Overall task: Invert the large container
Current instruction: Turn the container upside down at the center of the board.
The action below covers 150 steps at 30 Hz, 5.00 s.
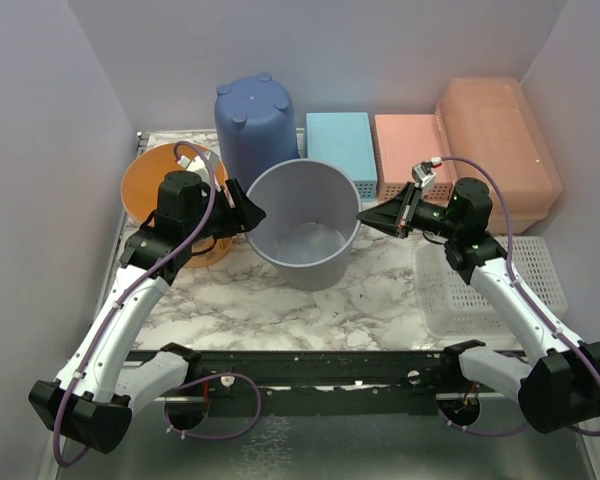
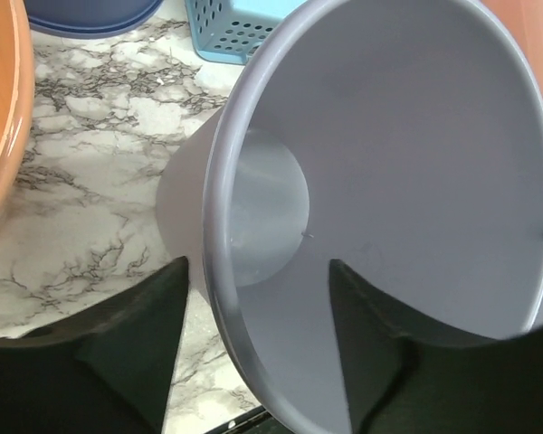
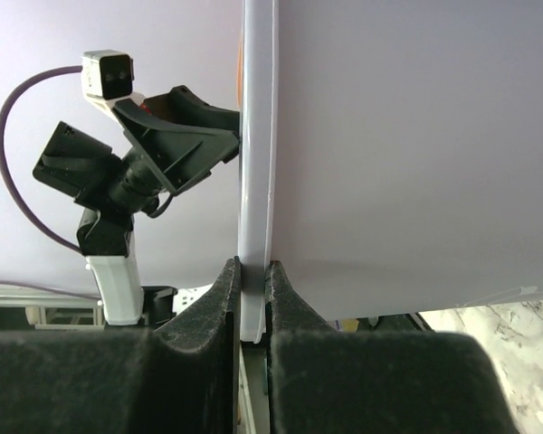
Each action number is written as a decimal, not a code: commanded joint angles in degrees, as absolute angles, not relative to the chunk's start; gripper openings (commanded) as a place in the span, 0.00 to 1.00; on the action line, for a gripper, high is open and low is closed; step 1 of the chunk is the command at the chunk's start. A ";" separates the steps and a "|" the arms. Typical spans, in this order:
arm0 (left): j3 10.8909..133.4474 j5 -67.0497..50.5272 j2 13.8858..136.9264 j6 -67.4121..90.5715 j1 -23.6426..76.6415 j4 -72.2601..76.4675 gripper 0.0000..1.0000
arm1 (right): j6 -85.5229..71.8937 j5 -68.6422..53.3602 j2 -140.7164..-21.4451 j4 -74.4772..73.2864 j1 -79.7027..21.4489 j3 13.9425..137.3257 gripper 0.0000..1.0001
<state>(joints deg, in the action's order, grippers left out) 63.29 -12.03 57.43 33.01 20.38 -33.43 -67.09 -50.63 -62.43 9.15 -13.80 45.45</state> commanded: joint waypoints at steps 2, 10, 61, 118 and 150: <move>64.06 -11.74 55.78 32.70 20.65 -32.55 0.72 | -65.87 -48.97 -60.85 8.10 -13.94 46.09 0.01; 64.75 -8.57 54.49 31.93 20.65 -33.75 0.86 | -64.61 -45.48 -58.33 6.43 -13.93 47.89 0.00; 66.83 1.00 50.06 31.95 20.65 -36.02 0.94 | -21.89 -8.04 -69.79 -36.63 -40.53 74.77 0.00; 69.22 21.30 42.20 34.10 20.65 -39.88 0.99 | -20.67 19.12 -89.37 -37.12 -74.65 79.33 0.00; 68.91 21.94 41.93 34.61 20.65 -40.35 0.99 | -15.74 21.86 -101.36 -31.83 -75.15 72.57 0.01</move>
<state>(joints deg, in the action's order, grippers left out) 68.03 20.40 42.48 34.26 20.38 -39.53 -17.02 21.85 -100.84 -32.60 -75.31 72.40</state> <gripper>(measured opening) 0.987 0.006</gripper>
